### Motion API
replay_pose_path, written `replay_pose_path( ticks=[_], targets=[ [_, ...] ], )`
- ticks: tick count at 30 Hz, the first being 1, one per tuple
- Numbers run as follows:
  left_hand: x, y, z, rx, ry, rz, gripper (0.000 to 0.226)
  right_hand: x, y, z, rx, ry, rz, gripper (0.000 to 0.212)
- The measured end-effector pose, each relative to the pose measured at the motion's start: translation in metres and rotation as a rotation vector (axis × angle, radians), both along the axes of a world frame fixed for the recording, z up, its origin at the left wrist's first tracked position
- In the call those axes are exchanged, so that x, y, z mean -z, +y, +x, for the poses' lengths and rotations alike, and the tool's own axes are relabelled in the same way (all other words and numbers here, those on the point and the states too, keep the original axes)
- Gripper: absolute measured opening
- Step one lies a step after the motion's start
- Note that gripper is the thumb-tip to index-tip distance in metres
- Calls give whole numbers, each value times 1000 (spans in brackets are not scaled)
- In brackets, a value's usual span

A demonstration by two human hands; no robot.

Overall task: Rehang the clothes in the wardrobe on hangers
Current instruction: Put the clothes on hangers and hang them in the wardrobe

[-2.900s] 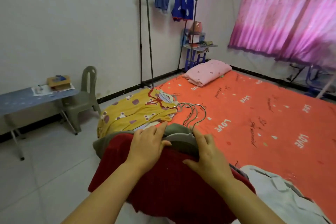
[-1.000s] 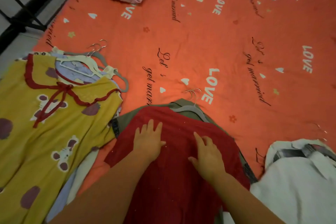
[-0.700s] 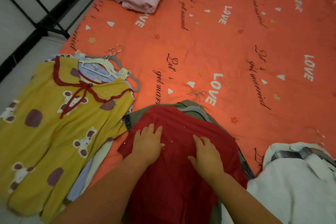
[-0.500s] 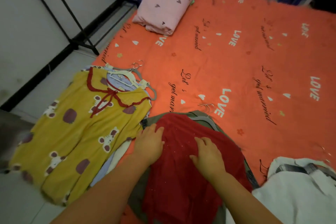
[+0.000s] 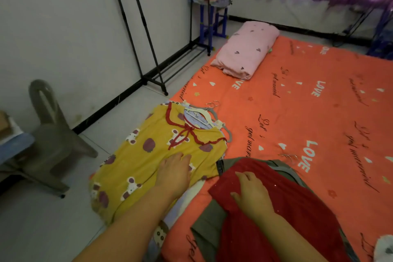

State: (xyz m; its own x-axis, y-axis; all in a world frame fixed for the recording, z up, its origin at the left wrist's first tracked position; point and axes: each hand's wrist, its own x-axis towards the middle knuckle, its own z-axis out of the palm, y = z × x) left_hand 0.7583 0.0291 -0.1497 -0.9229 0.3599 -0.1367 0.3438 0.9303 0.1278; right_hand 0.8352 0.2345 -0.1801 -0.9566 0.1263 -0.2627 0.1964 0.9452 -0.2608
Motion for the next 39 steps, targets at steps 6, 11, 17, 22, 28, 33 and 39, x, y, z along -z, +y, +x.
replay_pose_path(
  ticks=[6, 11, 17, 22, 28, 33, 39],
  targets=[
    [7, -86, -52, 67, 11, 56, 52, 5, -94, -42, 70, -13, 8, 54],
    [19, -170, -102, 137, -2, 59, 52, 14, -175, -75, 103, -57, -34, 56],
    [34, -218, -139, 190, -65, 12, 53, 11, -216, -97, 176, -69, -40, 57],
    [48, -207, -165, 234, -106, 66, 51, 15, -212, -118, 194, -69, -18, 56],
    [65, -180, -208, 251, -134, 36, 52, 35, -191, -171, 214, -100, -33, 57],
    [93, -145, -259, 257, -191, 0, 53, 70, -154, -240, 211, -125, -72, 59],
    [153, -107, -309, 232, -255, 15, 51, 138, -96, -327, 245, -153, -100, 49]
  ],
)
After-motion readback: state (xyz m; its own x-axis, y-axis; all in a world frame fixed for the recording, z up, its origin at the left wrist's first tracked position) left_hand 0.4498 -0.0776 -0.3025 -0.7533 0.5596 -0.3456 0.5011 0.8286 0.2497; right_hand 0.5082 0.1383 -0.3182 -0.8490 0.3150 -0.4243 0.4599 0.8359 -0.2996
